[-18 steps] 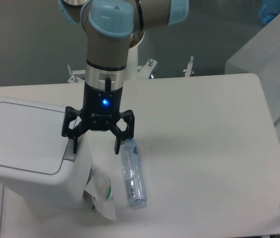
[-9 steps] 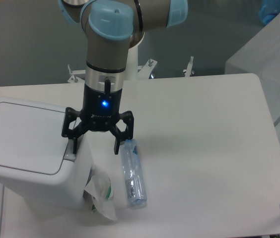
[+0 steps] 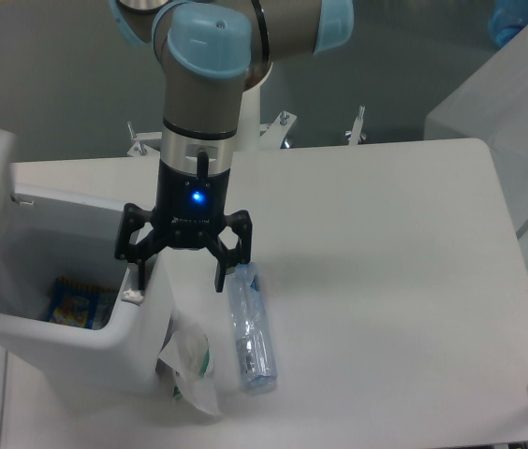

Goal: Open the trash can

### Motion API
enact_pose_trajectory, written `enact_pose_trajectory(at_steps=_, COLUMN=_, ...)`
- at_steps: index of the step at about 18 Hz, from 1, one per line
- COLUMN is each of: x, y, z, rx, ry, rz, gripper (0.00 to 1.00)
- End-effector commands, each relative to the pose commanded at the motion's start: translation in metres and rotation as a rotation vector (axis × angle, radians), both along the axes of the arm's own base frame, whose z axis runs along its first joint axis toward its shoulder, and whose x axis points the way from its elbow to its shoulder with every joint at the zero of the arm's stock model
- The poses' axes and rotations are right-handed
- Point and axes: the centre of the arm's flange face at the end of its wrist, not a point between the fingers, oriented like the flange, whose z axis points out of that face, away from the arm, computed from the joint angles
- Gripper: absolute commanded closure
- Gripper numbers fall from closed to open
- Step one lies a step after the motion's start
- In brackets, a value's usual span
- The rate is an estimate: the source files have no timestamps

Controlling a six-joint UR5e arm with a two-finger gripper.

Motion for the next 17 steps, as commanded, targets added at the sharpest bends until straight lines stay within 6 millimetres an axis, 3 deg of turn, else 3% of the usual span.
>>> enact_pose_trajectory(at_steps=4, x=-0.006, y=0.004, z=0.034, rx=0.050, ry=0.052, rz=-0.004, gripper=0.00)
enact_pose_trajectory(at_steps=8, x=-0.037, y=0.006, z=0.065, rx=0.097, ry=0.143, rz=0.045, gripper=0.00)
enact_pose_trajectory(at_steps=11, x=-0.069, y=-0.008, z=0.079, rx=0.062, ry=0.232, rz=0.114, gripper=0.00)
enact_pose_trajectory(at_steps=17, x=-0.108, y=-0.030, z=0.067, rx=-0.070, ry=0.362, rz=0.105, gripper=0.00)
